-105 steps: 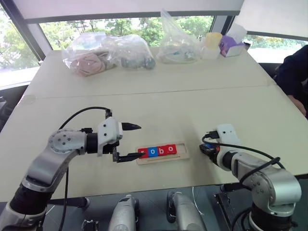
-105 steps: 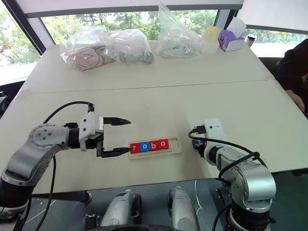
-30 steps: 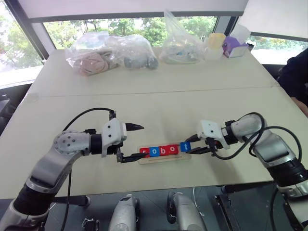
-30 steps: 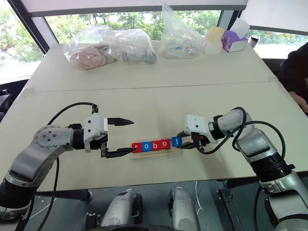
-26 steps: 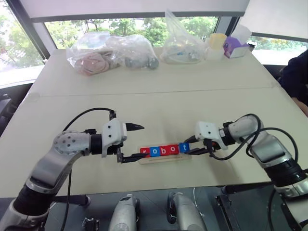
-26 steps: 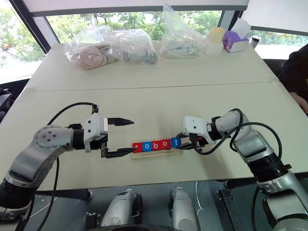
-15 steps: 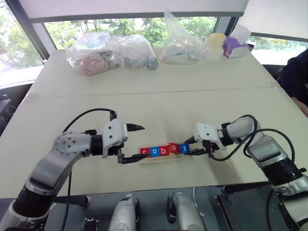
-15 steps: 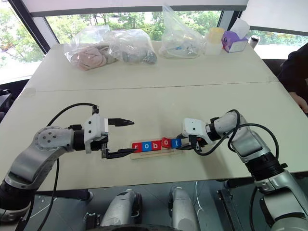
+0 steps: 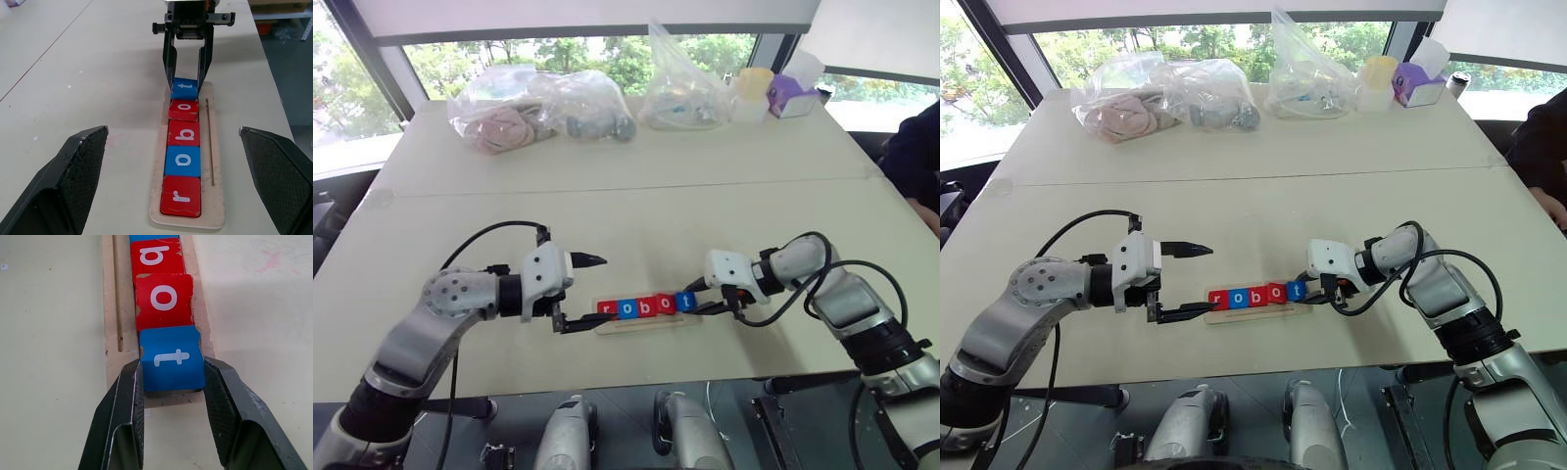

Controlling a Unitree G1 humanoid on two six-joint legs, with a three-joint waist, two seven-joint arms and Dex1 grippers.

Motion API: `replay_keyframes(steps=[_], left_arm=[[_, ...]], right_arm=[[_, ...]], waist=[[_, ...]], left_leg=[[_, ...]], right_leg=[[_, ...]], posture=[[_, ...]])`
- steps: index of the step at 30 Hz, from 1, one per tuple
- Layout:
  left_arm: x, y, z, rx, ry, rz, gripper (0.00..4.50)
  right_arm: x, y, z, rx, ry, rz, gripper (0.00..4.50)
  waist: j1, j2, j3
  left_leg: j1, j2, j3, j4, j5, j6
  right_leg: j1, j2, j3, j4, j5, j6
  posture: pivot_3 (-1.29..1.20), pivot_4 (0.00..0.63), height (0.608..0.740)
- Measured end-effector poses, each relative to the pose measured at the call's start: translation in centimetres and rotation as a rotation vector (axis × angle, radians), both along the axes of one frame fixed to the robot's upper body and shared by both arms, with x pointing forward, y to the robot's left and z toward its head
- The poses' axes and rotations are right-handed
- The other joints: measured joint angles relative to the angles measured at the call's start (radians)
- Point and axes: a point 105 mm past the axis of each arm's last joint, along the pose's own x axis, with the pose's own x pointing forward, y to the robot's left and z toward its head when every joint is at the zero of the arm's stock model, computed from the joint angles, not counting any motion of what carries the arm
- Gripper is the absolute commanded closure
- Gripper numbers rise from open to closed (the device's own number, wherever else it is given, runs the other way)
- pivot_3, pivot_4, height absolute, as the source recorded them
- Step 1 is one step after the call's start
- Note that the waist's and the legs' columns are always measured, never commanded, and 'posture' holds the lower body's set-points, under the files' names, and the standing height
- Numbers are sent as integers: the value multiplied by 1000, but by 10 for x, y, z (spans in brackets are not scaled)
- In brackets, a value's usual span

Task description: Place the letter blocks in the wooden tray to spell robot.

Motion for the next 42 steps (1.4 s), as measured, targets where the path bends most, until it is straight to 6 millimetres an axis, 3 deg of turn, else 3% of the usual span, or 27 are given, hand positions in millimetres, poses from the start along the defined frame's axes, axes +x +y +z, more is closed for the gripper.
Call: replay_keyframes(steps=[14,20,21,28,34,39,42], left_arm=[[0,0,0,-2,-1,1,0],[0,0,0,-2,0,-1,0],[0,0,0,-2,-1,-1,0],[0,0,0,-2,0,-2,0],[0,-1,1,-7,-3,-4,0],[0,-2,2,-7,-5,-5,0],[0,-2,2,-7,-6,-5,0]], right_arm=[[-1,0,0,-4,14,1,3375],[-1,-1,-1,-10,15,1,210],[-1,-1,-1,-15,15,2,58],[2,-3,5,-9,28,-26,58],[9,34,43,225,-13,-70,58],[4,48,45,271,8,-102,58],[2,55,35,277,21,-113,58]], waist=[[0,0,0],[0,0,0],[0,0,0],[0,0,0],[-2,0,0],[2,0,0],[0,0,0]], left_leg=[[0,0,0,0,0,0],[0,0,0,0,0,0],[0,0,0,0,0,0],[0,0,0,0,0,0],[1,1,-1,0,0,0],[0,0,0,0,0,0],[0,0,0,0,0,0]], right_leg=[[0,0,0,0,0,0],[0,0,0,0,0,0],[0,0,0,0,0,0],[0,0,0,0,0,0],[0,2,0,1,1,-2],[0,0,0,0,2,-3],[0,-1,0,0,2,-3]], posture=[[0,150,740],[0,150,740],[0,150,740],[0,150,740],[0,150,740],[0,150,740],[0,150,740]])
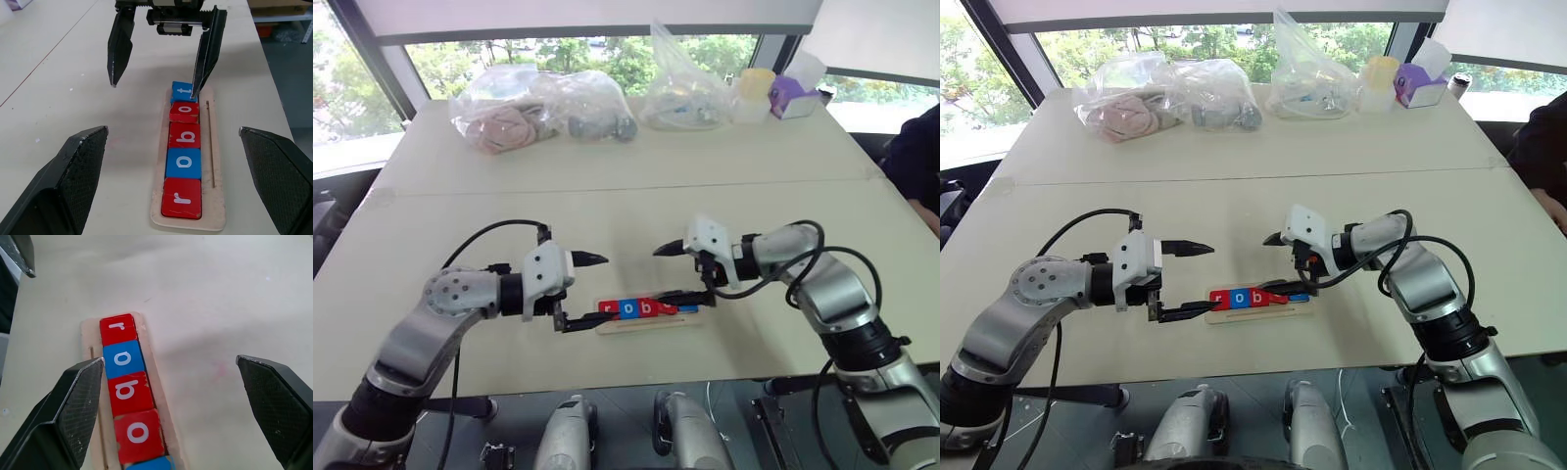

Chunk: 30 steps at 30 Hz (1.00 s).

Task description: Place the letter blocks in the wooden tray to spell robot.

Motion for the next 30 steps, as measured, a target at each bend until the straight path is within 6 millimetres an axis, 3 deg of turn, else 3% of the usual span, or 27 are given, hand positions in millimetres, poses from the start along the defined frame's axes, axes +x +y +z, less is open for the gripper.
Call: replay_keyframes(steps=[3,10,19,27,30], left_arm=[[0,0,0,2,2,-2,0],[0,1,0,4,2,-3,0],[0,1,0,4,2,-2,0],[0,0,0,3,0,-2,0],[0,0,0,3,1,-3,0]], right_arm=[[6,6,-8,-11,-52,-28,58],[23,-1,-20,-61,-139,-98,58],[17,-10,-29,-94,-113,-75,58],[15,-12,-20,-90,-127,-81,58],[18,-15,-6,-41,-128,-120,58]], waist=[[-2,0,0],[-1,0,0],[0,0,0],[-1,0,0],[0,0,0]], left_leg=[[0,0,0,0,0,0],[0,0,0,0,0,0],[0,0,0,0,0,0],[0,1,0,0,0,0],[0,1,0,0,0,0]], right_leg=[[-1,1,0,1,0,0],[0,1,0,1,0,0],[0,1,0,1,-1,2],[0,1,0,1,-1,2],[0,1,0,1,-1,2]], posture=[[0,150,740],[0,150,740],[0,150,740],[0,150,740],[0,150,740]])
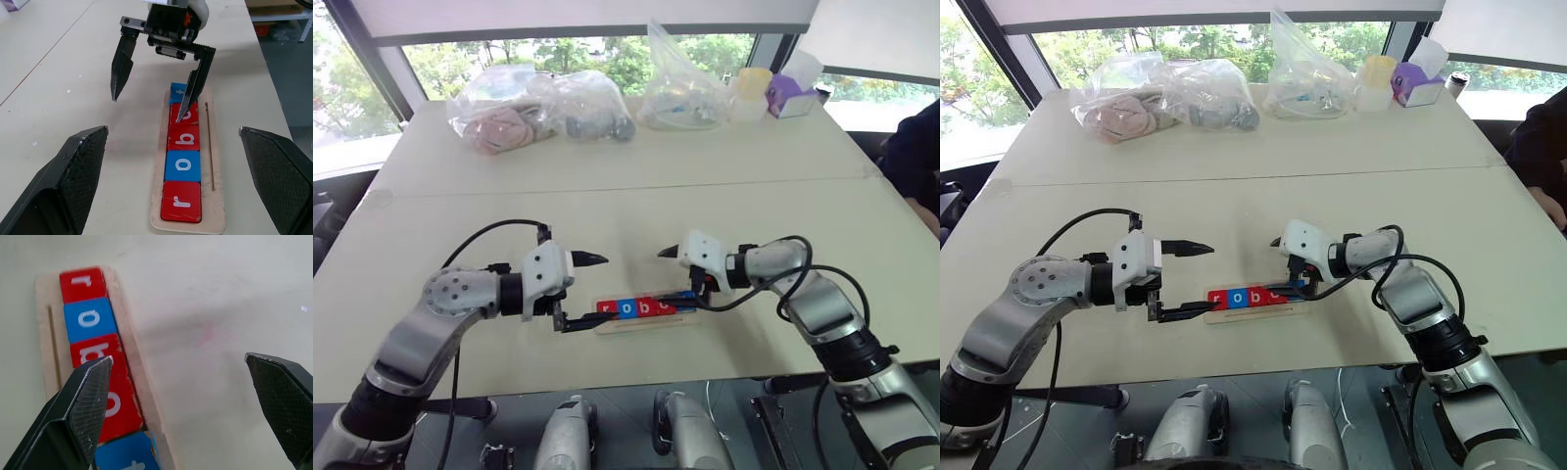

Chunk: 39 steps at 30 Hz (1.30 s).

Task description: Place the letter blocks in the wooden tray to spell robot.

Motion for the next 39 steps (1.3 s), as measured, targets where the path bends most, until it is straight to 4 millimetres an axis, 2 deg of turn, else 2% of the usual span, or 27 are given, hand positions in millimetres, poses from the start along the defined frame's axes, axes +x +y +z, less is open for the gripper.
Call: replay_keyframes(steps=[5,7,9,14,29,35,39], left_arm=[[0,0,0,0,0,0,0],[0,0,0,0,0,-1,0],[0,0,0,-1,0,-1,0],[0,-1,1,-5,-2,-4,0],[-1,-3,2,-5,-1,-22,0],[2,-4,5,-12,-11,-24,0],[1,-3,3,-13,-3,-19,0]], right_arm=[[14,-20,18,10,-72,-102,58],[24,-39,12,-39,-97,-178,58],[25,-54,2,-86,-95,-216,58],[16,-66,-20,-126,-61,-230,58],[-4,-58,-20,-111,-65,-234,58],[-2,-59,-18,-114,-83,-251,58],[1,-66,-13,-116,-98,-285,58]], waist=[[1,0,0],[2,0,0],[1,0,0],[-2,0,0],[1,0,0],[1,0,0],[1,0,0]], left_leg=[[0,0,0,0,0,0],[0,0,0,0,0,0],[0,0,0,0,0,0],[0,0,0,0,0,0],[0,0,0,0,0,0],[0,0,0,0,0,0],[0,0,0,0,0,0]], right_leg=[[0,0,0,0,0,0],[0,0,0,-1,0,0],[0,0,0,-1,0,0],[0,0,0,0,0,0],[0,0,0,-1,0,0],[0,0,0,-1,0,0],[0,0,0,-1,0,0]], posture=[[0,150,740],[0,150,740],[0,150,740],[0,150,740],[0,150,740],[0,150,740],[0,150,740]])
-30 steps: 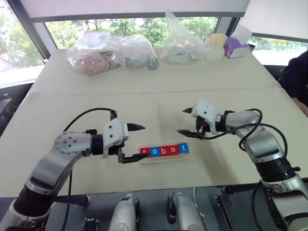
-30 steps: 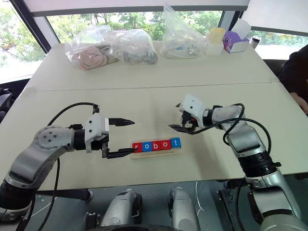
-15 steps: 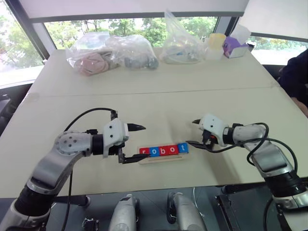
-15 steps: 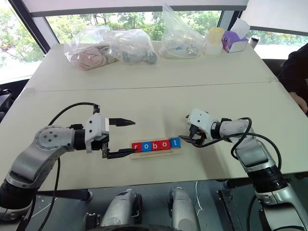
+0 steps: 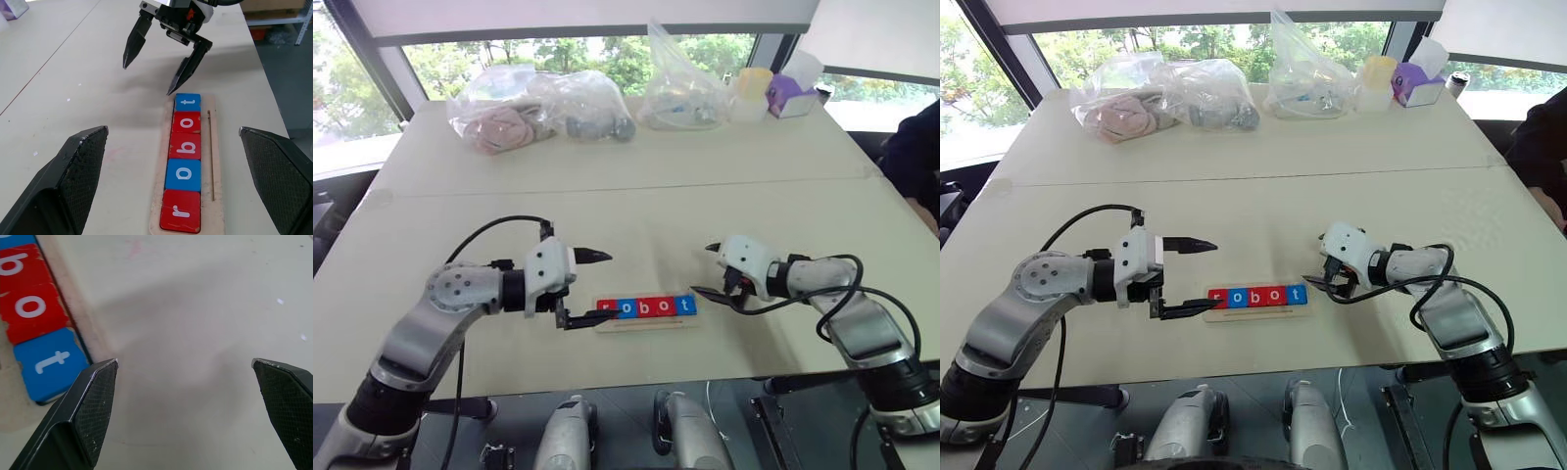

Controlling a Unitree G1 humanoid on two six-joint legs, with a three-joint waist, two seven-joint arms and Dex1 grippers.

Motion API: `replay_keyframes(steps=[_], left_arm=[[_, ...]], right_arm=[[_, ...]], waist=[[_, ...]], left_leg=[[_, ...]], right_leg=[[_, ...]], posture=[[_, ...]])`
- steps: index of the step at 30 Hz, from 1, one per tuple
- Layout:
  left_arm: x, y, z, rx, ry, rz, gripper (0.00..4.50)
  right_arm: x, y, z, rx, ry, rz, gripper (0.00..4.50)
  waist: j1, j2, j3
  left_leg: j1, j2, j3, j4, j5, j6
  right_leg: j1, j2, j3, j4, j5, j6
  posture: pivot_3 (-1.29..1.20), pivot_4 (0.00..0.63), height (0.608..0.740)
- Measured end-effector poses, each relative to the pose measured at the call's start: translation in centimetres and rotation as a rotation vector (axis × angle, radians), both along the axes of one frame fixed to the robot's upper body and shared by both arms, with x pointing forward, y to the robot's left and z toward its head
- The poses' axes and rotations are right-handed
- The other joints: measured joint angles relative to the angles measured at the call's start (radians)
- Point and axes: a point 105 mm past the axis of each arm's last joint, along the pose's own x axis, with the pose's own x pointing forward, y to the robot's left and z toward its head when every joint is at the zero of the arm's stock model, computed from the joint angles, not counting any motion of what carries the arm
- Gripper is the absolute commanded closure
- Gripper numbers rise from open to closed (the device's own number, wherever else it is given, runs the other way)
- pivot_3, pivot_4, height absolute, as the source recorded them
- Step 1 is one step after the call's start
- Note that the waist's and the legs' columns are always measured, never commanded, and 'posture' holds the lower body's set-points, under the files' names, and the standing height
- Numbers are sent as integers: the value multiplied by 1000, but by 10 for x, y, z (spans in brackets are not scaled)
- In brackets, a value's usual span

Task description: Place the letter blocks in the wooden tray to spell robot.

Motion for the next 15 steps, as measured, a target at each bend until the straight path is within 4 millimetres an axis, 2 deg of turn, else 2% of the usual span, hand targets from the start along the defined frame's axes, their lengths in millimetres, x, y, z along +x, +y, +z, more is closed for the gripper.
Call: replay_keyframes(steps=[4,6,9,12,15], left_arm=[[-3,5,-8,14,36,20,0],[-4,9,-9,8,53,39,0],[-7,18,-9,11,80,84,0],[-13,23,-10,16,99,104,0],[-17,29,-14,17,137,128,0]], right_arm=[[-2,-19,16,34,11,-68,58],[-14,-21,22,62,47,-57,58],[-47,-20,24,137,182,-23,58],[-69,-20,31,174,260,-3,58],[-81,-17,38,201,292,15,58]], waist=[[1,0,0],[2,0,0],[2,0,0],[-1,0,0],[0,0,0]], left_leg=[[0,0,-1,0,0,0],[0,0,-2,0,0,0],[-1,1,-4,0,0,0],[0,1,-3,0,0,0],[1,3,-3,0,0,-1]], right_leg=[[0,0,0,0,0,0],[0,0,0,0,0,0],[0,0,0,0,-1,0],[0,-1,0,-1,-1,1],[0,0,0,-2,-1,0]], posture=[[0,150,740],[0,150,740],[0,150,740],[0,150,740],[0,150,740]])
